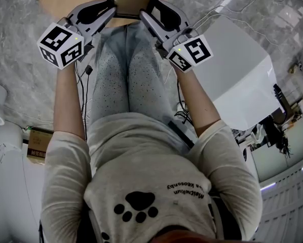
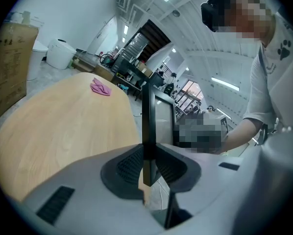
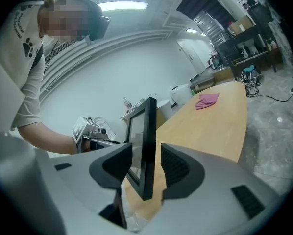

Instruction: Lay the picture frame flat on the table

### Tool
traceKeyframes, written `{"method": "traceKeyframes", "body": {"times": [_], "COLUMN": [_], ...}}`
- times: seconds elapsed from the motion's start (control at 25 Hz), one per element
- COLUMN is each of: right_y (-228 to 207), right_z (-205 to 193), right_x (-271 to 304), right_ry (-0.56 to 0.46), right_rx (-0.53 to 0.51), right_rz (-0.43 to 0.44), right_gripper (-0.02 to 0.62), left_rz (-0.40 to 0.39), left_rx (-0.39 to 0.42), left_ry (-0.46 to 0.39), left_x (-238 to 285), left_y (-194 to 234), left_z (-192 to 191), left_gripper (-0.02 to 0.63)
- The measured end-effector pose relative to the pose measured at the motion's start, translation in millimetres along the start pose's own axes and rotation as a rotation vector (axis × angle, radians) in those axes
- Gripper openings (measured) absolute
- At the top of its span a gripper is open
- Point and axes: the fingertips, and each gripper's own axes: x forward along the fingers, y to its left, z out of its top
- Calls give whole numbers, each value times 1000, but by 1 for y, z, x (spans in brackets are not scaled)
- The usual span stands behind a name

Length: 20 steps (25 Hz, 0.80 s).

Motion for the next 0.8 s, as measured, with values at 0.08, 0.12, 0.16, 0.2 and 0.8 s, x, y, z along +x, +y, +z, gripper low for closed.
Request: {"method": "traceKeyframes", "body": {"times": [0.08,0.12,0.16,0.2,0.8], "right_y": [-2,-3,-4,-5,-26], "right_z": [-4,-6,-8,-9,-38], "right_x": [0,0,-1,-1,4], "right_ry": [13,16,18,20,92], "right_rx": [5,9,14,18,94], "right_rz": [-11,-16,-21,-25,-85], "right_gripper": [183,175,162,149,86], "left_rz": [10,13,16,18,82], "left_rx": [-8,-11,-15,-17,-78], "left_ry": [4,7,9,12,63], "left_x": [0,1,2,3,17], "left_y": [2,2,2,2,13], "left_z": [-3,-5,-6,-8,-34], "left_gripper": [83,83,83,83,83]}}
